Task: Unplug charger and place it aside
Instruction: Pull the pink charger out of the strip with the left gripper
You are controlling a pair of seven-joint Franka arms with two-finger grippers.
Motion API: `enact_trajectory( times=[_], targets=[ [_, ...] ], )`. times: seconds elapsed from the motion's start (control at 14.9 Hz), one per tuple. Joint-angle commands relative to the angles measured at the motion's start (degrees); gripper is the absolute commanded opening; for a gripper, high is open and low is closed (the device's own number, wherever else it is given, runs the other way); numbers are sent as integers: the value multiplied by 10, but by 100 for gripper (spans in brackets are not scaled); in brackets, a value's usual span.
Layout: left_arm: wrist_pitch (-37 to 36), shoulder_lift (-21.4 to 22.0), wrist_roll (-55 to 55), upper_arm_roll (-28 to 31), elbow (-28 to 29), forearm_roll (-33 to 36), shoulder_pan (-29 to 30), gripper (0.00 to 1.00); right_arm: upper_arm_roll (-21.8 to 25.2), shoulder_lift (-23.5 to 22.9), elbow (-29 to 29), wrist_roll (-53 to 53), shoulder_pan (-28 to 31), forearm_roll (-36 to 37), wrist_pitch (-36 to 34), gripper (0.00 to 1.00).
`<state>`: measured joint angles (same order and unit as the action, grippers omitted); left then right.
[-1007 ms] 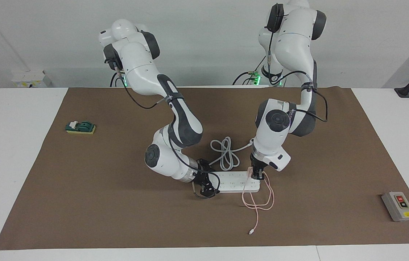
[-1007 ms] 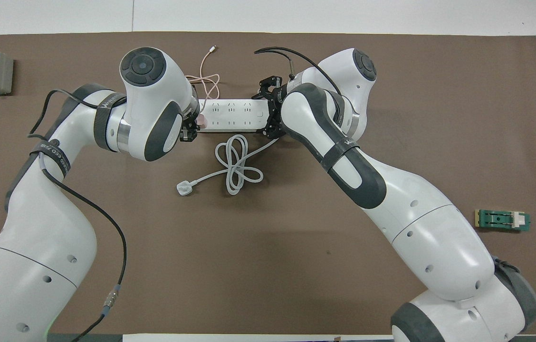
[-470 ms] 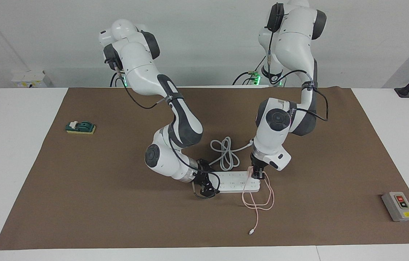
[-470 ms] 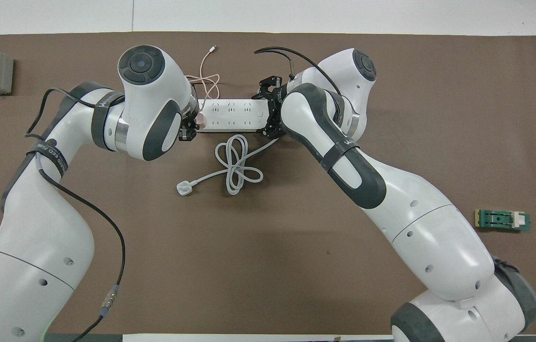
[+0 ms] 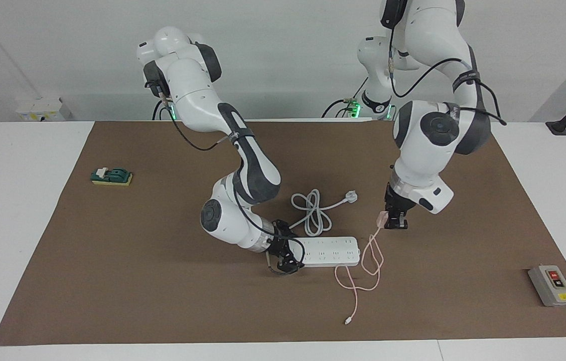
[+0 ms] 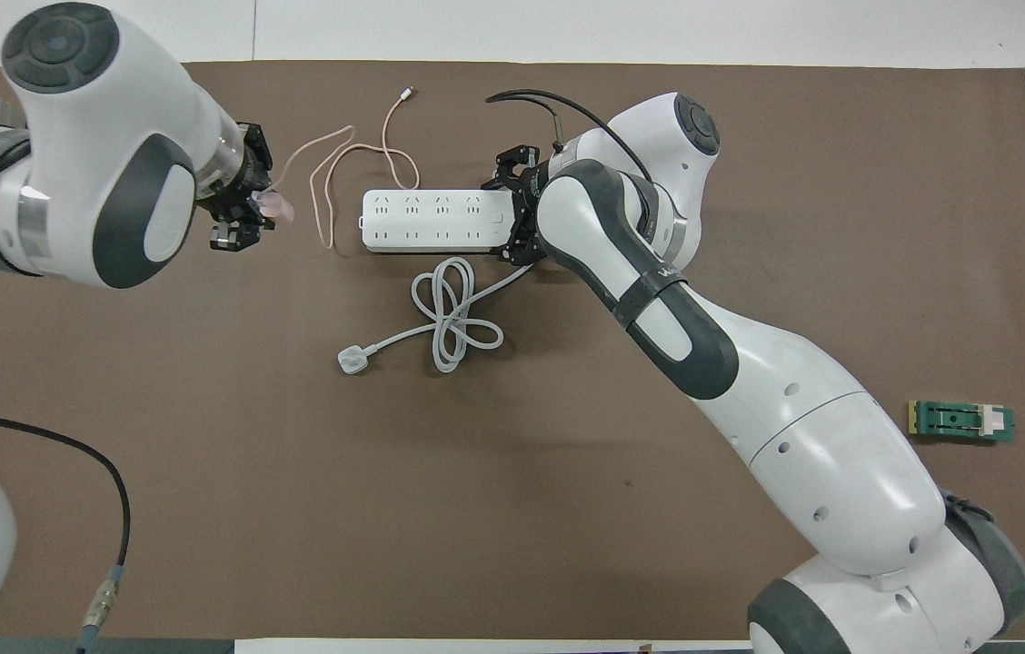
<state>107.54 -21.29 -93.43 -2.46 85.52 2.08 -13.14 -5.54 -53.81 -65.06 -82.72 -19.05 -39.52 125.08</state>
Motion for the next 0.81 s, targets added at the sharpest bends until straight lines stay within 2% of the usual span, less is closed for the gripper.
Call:
enact_trajectory(
  times=[0.0,0.07,0.2,0.4,0.54,0.74],
  targets=[
    [-56,41,105,-4,9,1,56,0,-1,-11,9,17,-6,0,24,57],
    [-66,49,147,-4,10,0,75,0,-1,-10,9,14,-6,-1,22,64],
    [-78,56,240,-2,14,-1,111,0,-1,3,9,9,-6,-5,20,100],
    [-70,60,401,-3,20,-1,188,0,-1,50,-23,-18,2,-1,15,100],
    [-48,72,551,-3,51,-4,219,0,3,90,-49,-19,3,-1,1,100],
    [11,82,587,-3,89,-28,225,0,7,158,-77,-17,30,11,-61,100]
  ],
)
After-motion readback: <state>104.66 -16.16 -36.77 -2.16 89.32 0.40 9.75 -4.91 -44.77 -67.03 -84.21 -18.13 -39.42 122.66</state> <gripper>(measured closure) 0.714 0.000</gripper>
